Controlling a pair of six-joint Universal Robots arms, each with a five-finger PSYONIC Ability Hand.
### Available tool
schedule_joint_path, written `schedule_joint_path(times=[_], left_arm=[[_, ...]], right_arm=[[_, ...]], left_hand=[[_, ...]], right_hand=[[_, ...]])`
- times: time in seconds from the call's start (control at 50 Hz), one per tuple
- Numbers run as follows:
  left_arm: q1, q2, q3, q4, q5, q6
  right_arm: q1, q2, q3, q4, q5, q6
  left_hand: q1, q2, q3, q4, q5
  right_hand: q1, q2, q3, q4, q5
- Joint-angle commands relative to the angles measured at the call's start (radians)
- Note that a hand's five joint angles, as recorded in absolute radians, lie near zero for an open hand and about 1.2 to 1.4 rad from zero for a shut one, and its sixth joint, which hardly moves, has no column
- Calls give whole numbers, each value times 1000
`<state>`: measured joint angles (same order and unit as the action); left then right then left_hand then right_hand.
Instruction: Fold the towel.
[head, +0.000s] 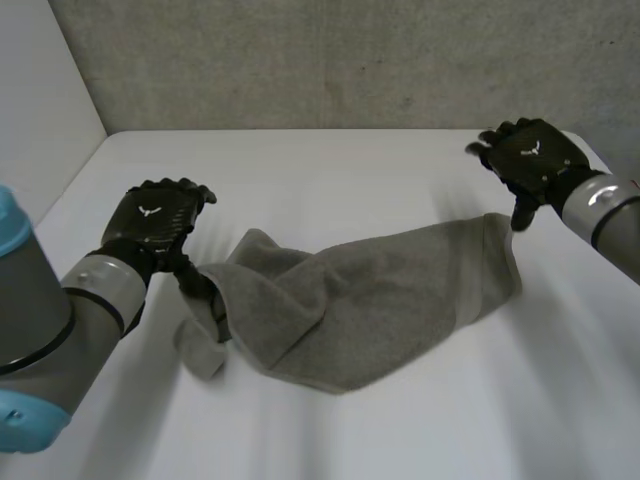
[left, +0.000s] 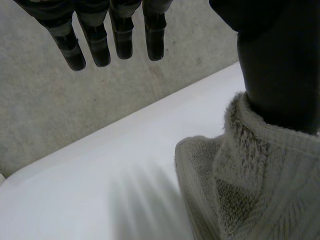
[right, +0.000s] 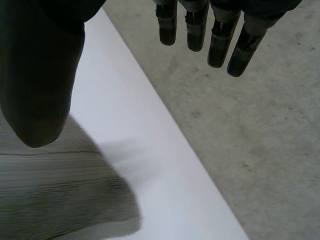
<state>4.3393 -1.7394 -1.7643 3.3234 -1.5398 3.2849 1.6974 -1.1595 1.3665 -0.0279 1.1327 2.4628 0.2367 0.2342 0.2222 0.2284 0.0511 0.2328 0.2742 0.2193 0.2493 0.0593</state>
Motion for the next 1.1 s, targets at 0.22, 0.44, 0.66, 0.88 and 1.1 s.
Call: schedule_joint_path(times=[0.22,0.44,0.66,0.88,1.1], left_arm=[[-56,90,-81,-8,6,-1],[-69,31,-93,-12,7,1],[-99,-31,-93,-22,9,1],[-96,-34,-90,-33,9,-1],[-61,24,-89,-41,4,-4]], right_arm=[[28,-198,448,-10,-168,154],[53,-62,454,-75,-183,133],[65,56,411,-81,-180,47],[73,89,336,-78,-185,42],[108,125,-2,-53,-163,99]], left_hand=[[-23,-21,-48,-54,-12],[194,196,-48,-54,205],[558,560,-48,-54,569],[1016,1018,-48,-54,1027],[999,1001,-48,-54,1010]], right_hand=[[33,-8,-45,-75,32],[163,122,-45,-75,162],[307,265,-45,-75,306],[1163,1122,-45,-75,1162],[1163,1122,-45,-75,1162]])
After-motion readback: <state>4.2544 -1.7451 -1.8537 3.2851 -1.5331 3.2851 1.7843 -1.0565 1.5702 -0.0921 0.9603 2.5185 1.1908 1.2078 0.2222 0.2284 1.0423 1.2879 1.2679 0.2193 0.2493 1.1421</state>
